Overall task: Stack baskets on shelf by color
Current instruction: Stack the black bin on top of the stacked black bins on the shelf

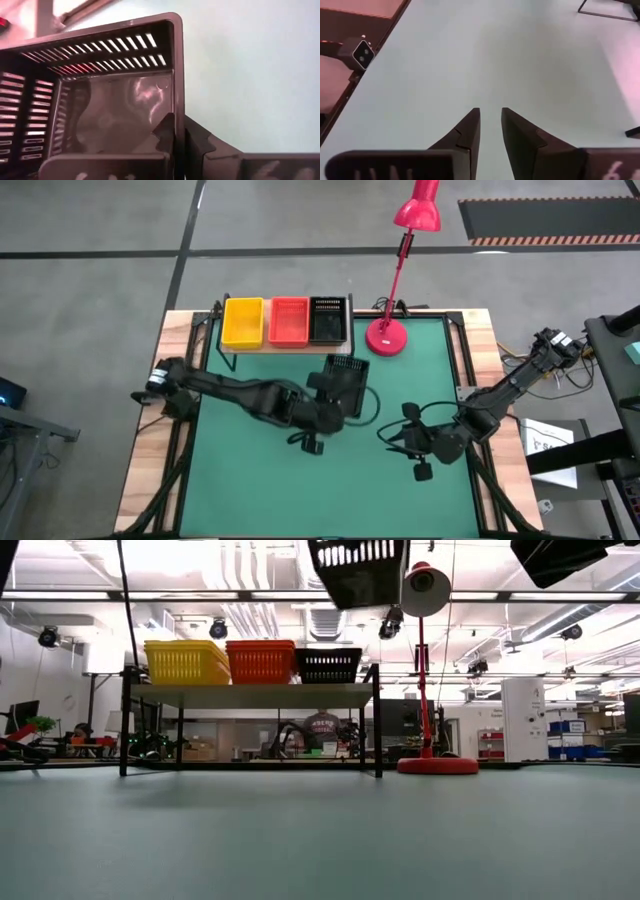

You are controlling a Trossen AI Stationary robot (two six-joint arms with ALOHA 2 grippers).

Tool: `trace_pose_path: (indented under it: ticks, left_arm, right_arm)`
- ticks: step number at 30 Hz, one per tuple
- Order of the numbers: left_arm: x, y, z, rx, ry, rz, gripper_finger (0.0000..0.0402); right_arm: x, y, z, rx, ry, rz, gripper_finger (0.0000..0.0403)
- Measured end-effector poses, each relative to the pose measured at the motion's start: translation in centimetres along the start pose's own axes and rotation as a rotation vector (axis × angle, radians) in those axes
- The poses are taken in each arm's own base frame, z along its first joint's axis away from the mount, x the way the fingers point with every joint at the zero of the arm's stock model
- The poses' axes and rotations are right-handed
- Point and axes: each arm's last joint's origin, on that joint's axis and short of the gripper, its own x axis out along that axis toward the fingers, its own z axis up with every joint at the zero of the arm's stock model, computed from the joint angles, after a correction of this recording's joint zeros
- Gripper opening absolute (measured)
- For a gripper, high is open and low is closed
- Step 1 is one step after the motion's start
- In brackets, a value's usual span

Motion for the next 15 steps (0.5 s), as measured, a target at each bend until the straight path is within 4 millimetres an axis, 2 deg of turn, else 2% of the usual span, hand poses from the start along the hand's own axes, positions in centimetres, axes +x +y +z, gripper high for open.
trace_pose_path:
  ticks: [4, 7, 15]
  left_arm:
    - [-0.8, 2.7, 0.6, 0.035, -0.021, 0.042, 0.0]
    - [-0.6, 5.0, 0.3, 0.042, 0.001, 0.075, 0.0]
    - [0.7, 12.5, -2.2, -0.041, 0.061, 0.137, 0.0]
  right_arm:
    - [0.0, 0.0, 0.0, -0.001, 0.0, 0.002, 0.0068]
    - [0.0, 0.0, 0.0, -0.001, 0.0, 0.002, 0.0068]
    - [0.0, 0.1, -0.2, -0.005, 0.004, 0.004, 0.0068]
